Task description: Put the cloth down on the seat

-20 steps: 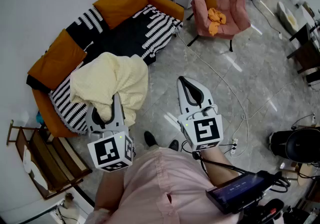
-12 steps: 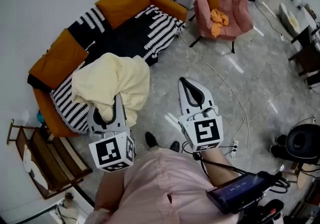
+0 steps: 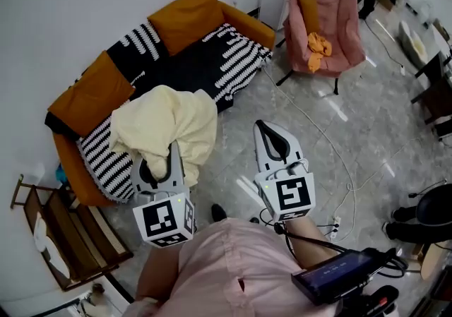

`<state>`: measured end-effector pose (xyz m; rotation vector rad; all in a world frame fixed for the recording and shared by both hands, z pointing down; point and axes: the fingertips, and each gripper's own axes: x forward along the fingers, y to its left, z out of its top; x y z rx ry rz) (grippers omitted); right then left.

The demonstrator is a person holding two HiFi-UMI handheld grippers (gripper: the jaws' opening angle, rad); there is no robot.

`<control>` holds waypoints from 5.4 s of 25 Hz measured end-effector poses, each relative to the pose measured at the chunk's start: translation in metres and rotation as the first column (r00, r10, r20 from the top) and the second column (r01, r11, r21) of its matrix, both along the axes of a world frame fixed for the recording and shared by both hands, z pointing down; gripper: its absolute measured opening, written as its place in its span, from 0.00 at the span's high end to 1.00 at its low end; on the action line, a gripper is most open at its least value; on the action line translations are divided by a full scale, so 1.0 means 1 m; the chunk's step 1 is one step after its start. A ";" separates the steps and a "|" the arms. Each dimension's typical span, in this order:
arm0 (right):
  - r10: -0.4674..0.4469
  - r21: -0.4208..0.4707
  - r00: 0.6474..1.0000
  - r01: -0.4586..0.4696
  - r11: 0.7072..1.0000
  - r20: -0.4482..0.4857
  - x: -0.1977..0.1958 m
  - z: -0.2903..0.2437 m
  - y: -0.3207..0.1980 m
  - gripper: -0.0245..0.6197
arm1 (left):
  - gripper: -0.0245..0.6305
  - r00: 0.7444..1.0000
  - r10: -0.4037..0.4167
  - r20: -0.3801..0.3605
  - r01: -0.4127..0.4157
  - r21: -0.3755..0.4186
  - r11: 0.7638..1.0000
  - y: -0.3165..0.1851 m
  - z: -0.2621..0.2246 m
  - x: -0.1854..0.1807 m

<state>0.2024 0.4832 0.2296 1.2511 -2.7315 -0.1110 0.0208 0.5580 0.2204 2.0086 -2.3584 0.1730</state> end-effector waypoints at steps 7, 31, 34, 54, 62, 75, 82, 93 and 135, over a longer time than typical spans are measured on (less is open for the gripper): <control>-0.008 -0.016 1.000 0.008 1.000 0.021 -0.040 -0.004 -0.015 0.96 | 0.70 1.000 0.021 -0.005 -0.021 0.011 1.000 -0.013 0.000 -0.031; 0.026 -0.095 1.000 -0.027 0.995 -0.015 -0.066 0.036 -0.156 0.96 | 0.70 0.999 0.040 -0.009 -0.041 -0.068 0.997 -0.155 0.033 -0.064; 0.016 -0.111 1.000 -0.017 0.994 -0.014 -0.067 0.038 -0.189 0.96 | 0.70 1.000 0.030 -0.010 -0.031 -0.078 0.996 -0.185 0.036 -0.064; -0.062 -0.058 0.998 0.063 0.996 0.020 -0.094 0.019 -0.345 0.96 | 0.70 0.999 -0.034 0.018 0.035 -0.054 0.998 -0.325 0.022 -0.082; -0.064 -0.083 0.998 0.062 0.995 -0.016 -0.130 0.043 -0.389 0.96 | 0.70 0.999 -0.034 -0.022 0.032 -0.088 0.996 -0.372 0.049 -0.118; 0.031 -0.057 0.999 -0.033 0.998 -0.022 -0.202 0.027 -0.509 0.96 | 0.70 0.996 0.087 -0.023 -0.088 -0.059 0.994 -0.510 0.047 -0.186; 0.105 -0.004 0.994 -0.105 0.994 -0.007 -0.216 0.007 -0.546 0.96 | 0.70 0.988 0.156 -0.001 -0.156 -0.012 0.988 -0.566 0.025 -0.209; 0.201 -0.037 0.979 -0.201 0.979 -0.008 -0.187 0.020 -0.575 0.96 | 0.70 0.971 0.240 0.012 -0.240 -0.015 0.971 -0.622 0.024 -0.193; 0.120 -0.362 0.988 -0.147 0.921 -0.096 -0.148 0.196 -0.759 0.96 | 0.69 0.946 0.316 -0.080 -0.323 -0.356 0.877 -0.812 0.260 -0.129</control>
